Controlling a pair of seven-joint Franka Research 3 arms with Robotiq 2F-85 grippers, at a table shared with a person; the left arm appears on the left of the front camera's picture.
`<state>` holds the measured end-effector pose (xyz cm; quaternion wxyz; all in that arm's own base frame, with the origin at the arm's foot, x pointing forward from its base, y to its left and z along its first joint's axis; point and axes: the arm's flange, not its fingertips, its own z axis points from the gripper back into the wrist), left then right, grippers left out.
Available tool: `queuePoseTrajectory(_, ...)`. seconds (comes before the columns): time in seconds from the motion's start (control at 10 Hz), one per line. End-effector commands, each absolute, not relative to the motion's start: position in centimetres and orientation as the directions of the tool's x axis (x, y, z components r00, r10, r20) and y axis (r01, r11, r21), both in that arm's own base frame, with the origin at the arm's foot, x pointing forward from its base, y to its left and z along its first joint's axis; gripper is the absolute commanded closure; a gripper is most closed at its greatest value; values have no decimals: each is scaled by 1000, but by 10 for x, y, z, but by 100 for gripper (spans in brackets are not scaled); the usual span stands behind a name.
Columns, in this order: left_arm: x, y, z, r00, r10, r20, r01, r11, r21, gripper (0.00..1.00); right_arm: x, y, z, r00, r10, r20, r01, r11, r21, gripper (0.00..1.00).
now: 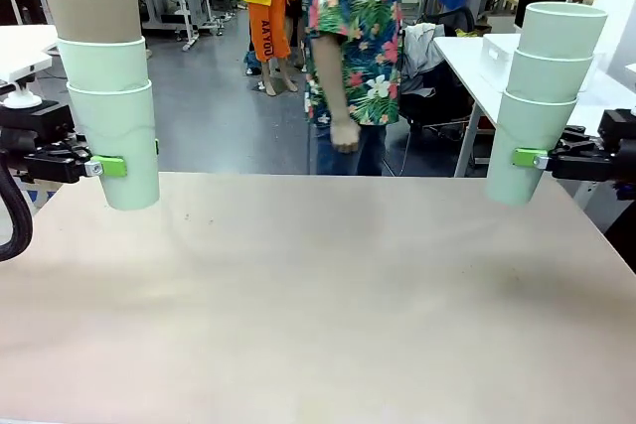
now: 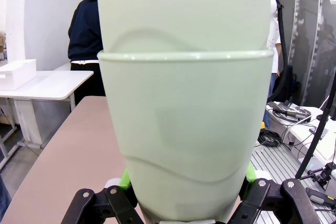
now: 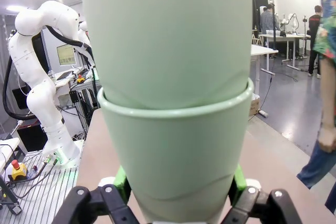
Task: Stack the cups and store them in the basket.
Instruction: Place the stack of Reusable plastic cups into the Pantry Basket.
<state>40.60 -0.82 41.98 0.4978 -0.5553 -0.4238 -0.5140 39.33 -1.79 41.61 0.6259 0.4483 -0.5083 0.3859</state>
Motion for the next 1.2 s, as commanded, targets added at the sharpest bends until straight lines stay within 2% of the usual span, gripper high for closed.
queuePoseTrajectory(0.0, 405, -8, 424, 105, -36, 994, 983, -148, -109, 16, 396, -19, 420, 173, 33, 984, -942, 299, 155, 13)
queuePoseTrajectory(1.1, 405, -8, 424, 105, -36, 994, 983, -148, -109, 16, 396, -19, 420, 173, 33, 984, -942, 299, 155, 13)
